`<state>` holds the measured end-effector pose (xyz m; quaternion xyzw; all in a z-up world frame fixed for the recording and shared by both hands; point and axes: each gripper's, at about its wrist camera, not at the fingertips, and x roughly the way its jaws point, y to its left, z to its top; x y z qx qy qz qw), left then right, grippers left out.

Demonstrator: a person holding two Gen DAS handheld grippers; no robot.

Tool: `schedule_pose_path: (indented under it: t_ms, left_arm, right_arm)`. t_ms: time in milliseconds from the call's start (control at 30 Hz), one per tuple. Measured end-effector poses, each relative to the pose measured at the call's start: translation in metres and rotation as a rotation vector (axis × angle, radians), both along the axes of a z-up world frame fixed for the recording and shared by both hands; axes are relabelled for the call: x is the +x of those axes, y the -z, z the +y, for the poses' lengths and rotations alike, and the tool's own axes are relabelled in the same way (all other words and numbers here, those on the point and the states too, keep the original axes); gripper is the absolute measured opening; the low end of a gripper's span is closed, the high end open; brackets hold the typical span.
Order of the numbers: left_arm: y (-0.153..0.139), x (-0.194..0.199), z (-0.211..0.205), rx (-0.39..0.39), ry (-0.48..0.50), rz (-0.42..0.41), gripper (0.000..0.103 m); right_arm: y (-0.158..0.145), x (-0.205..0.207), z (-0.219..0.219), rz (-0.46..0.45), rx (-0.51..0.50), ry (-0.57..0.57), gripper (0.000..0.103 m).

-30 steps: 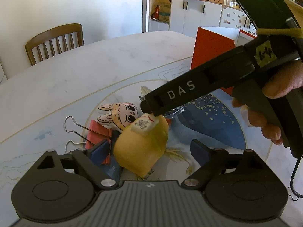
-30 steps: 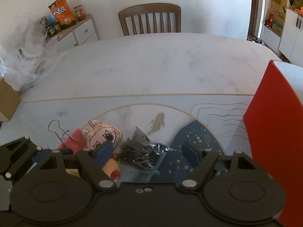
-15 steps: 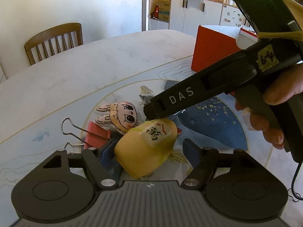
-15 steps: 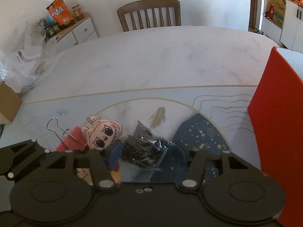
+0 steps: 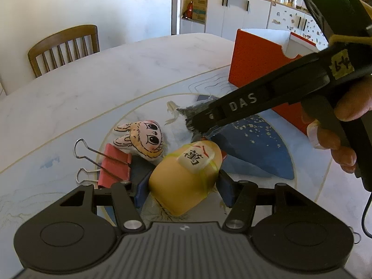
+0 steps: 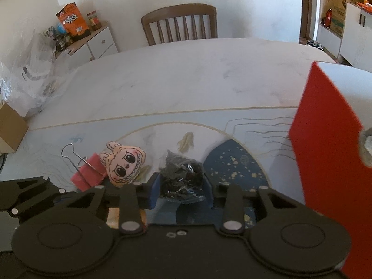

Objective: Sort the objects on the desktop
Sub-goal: 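Grasp the yellow squishy toy with left tool while right tool grasps black clip bag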

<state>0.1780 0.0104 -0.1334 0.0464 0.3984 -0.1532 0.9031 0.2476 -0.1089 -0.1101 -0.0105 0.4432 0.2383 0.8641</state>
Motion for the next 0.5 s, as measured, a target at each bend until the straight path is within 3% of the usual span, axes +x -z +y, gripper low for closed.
schedule_pose_path:
  t_ms: [500]
  left_arm:
    - [-0.025, -0.025, -0.003, -0.041, -0.042, -0.012, 0.059]
  right_arm:
    - [-0.019, -0.025, -0.023, -0.034, 0.020, 0.028, 0.037]
